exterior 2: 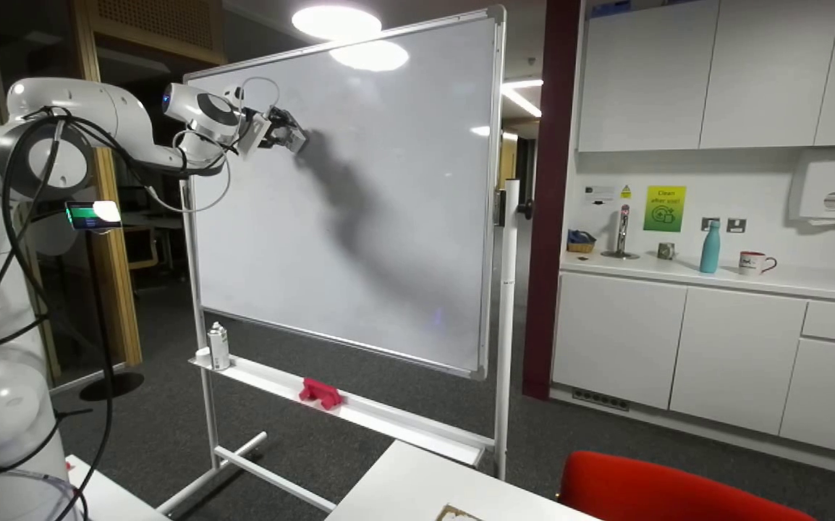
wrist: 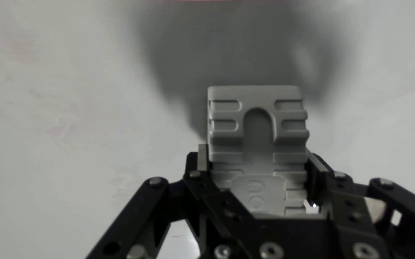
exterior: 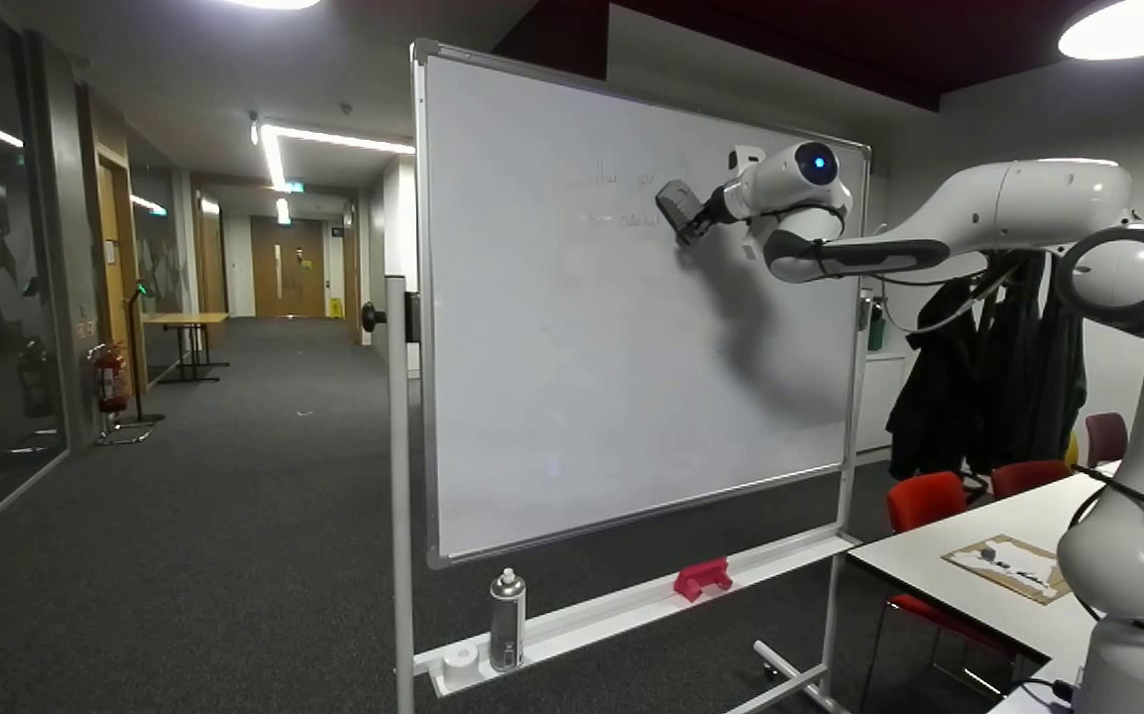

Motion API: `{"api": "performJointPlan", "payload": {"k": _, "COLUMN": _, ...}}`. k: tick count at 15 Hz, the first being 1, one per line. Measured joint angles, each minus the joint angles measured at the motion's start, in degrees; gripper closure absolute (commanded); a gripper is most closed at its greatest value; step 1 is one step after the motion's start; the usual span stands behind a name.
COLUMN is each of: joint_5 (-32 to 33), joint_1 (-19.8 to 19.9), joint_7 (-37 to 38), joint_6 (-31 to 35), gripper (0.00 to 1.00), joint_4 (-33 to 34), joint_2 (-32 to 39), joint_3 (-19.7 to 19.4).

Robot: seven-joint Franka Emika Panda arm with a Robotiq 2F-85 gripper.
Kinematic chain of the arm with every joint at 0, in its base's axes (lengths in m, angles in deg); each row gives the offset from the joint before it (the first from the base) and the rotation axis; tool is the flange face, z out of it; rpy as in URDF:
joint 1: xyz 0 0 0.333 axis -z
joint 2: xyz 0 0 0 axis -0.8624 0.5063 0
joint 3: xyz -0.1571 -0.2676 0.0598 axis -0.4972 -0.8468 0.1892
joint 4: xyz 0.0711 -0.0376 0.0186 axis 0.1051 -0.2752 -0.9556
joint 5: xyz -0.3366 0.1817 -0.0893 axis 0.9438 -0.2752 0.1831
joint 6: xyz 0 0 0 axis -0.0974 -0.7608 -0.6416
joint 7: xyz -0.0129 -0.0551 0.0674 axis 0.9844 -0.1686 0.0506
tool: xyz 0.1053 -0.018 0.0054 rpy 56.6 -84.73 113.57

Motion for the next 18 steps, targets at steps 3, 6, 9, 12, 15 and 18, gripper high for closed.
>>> {"api": "performJointPlan", "payload": {"k": 3, "joint_5": 0.2, "joint_1": 0.0, "joint_7": 0.0, "joint_6": 0.0, "gripper": 0.65, "joint_4": -0.1, "joint_2": 0.0, "joint_3": 0.1}}
{"api": "performJointPlan", "payload": {"k": 6, "joint_5": -0.7, "joint_1": 0.0, "joint_7": -0.1, "joint_6": -0.1, "gripper": 0.65, "joint_4": 0.2, "joint_2": -0.1, "joint_3": 0.1}}
{"api": "performJointPlan", "payload": {"k": 9, "joint_5": -5.6, "joint_1": 0.0, "joint_7": -1.6, "joint_6": -0.1, "gripper": 0.65, "joint_4": 1.9, "joint_2": -0.1, "joint_3": 0.0}}
{"api": "performJointPlan", "payload": {"k": 12, "joint_5": -11.7, "joint_1": -6.6, "joint_7": -4.2, "joint_6": -0.1, "gripper": 0.65, "joint_4": 5.7, "joint_2": 0.3, "joint_3": -8.0}}
{"api": "performJointPlan", "payload": {"k": 15, "joint_5": -16.0, "joint_1": -6.5, "joint_7": -5.8, "joint_6": -0.1, "gripper": 0.65, "joint_4": 8.9, "joint_2": 1.3, "joint_3": -10.0}}
{"api": "performJointPlan", "payload": {"k": 18, "joint_5": -17.2, "joint_1": -6.5, "joint_7": -6.1, "joint_6": -0.1, "gripper": 0.65, "joint_4": 10.6, "joint_2": 2.6, "joint_3": -10.8}}
